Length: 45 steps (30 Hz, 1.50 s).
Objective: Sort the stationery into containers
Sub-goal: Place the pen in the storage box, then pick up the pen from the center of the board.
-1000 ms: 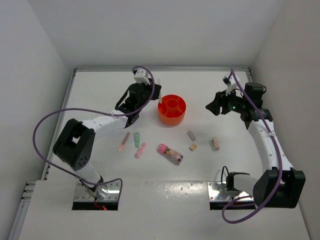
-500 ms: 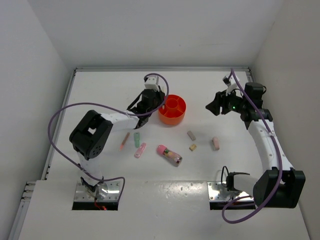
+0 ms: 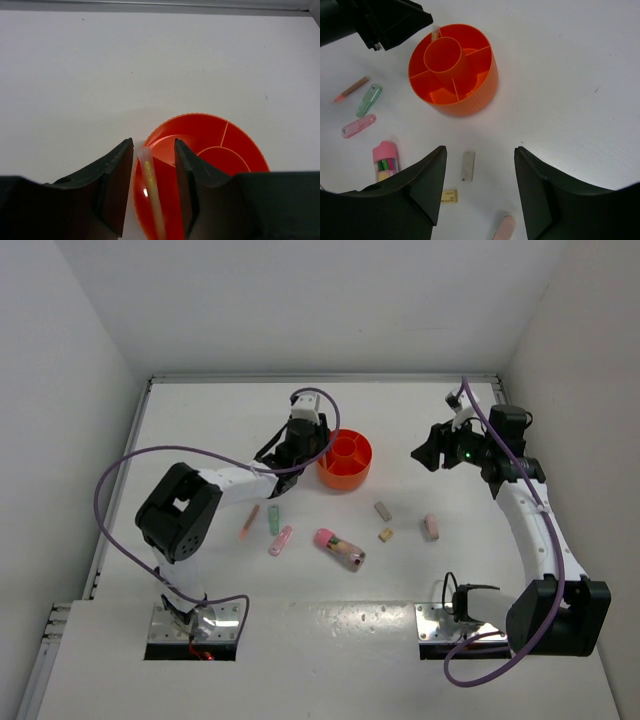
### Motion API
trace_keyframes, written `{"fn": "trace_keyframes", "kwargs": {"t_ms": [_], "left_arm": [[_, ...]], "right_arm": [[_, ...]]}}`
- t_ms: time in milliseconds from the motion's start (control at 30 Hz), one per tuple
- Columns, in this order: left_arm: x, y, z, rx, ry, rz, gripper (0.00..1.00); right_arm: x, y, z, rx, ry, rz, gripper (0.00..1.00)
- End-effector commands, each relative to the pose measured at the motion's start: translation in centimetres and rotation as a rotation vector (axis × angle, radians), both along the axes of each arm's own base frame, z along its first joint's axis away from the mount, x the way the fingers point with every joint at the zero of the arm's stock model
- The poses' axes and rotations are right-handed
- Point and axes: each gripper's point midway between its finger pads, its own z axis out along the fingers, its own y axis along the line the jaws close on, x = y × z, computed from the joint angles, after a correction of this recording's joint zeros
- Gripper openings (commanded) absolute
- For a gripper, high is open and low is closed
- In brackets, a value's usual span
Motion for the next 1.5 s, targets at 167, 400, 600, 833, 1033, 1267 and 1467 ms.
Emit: {"fn": "trace_keyframes", "kwargs": {"t_ms": [167,400,600,833,1033,1267,1467], "left_arm": [[-4.1,5.7,13.6,-0.181,-0.151,0.187,0.00],[-10.9,10.4,4.6,0.057,0.340,0.110,0.46],[-16.5,16.2,-2.7,0.295,0.593,0.178,0.70],[-18.1,17.2,-8.0,0.371,0.766,0.120,0.46],[-17.2,17.1,-11.2,0.413,0.837,0.082,0.35],[-15.4,17.2,-12.4,0.411,0.866,0.089,0.38],[-15.3,17.0,-13.9,0.433,0.911,0.074,0.31]], "right_arm": [[0.3,0.1,1.6,-0.003,-0.053,0.021,0.36],[0.0,0.5,1.3,0.001,-0.029,0.059,0.87],[-1.3,2.0,1.0,0.027,0.002,0.206,0.00],[-1.2,2.0,0.7,0.029,0.011,0.206,0.61],[-1.1,1.9,0.7,0.023,0.012,0.199,0.62],[-1.1,1.9,0.7,0.023,0.012,0.199,0.62],[-1.1,1.9,0.7,0.023,0.012,0.199,0.62]]}}
